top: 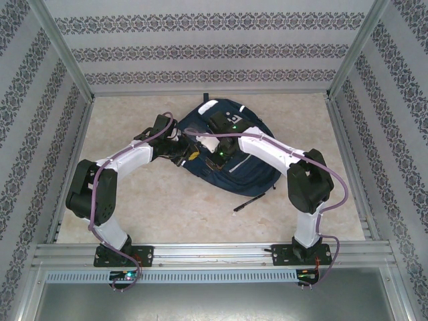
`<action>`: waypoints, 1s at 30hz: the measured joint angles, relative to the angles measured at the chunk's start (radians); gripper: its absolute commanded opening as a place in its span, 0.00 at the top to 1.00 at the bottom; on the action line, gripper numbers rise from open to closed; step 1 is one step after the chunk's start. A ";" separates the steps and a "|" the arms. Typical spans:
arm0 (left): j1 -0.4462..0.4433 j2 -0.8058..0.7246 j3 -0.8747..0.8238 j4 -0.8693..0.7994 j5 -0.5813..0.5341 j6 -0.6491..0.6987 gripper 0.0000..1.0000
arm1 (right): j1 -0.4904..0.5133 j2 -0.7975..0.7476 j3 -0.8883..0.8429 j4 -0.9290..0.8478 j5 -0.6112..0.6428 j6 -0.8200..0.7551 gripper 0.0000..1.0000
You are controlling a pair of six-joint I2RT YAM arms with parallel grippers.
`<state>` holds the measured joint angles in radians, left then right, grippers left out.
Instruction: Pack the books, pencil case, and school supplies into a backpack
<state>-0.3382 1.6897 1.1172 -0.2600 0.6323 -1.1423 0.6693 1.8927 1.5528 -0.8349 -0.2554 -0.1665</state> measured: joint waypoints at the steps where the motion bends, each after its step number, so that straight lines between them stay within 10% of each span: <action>1: 0.001 0.000 0.000 -0.004 0.000 0.006 1.00 | 0.000 -0.003 -0.003 0.000 0.000 -0.003 0.91; 27: 0.067 0.002 0.012 -0.088 0.051 0.085 1.00 | 0.014 -0.127 -0.118 -0.042 -0.055 -0.095 0.90; 30: 0.069 0.002 -0.006 -0.081 0.047 0.084 1.00 | 0.014 -0.116 -0.110 -0.048 -0.050 -0.078 0.69</action>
<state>-0.2687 1.6917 1.1107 -0.3408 0.6796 -1.0588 0.6830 1.7767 1.4429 -0.8825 -0.3054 -0.2447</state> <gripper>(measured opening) 0.043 0.186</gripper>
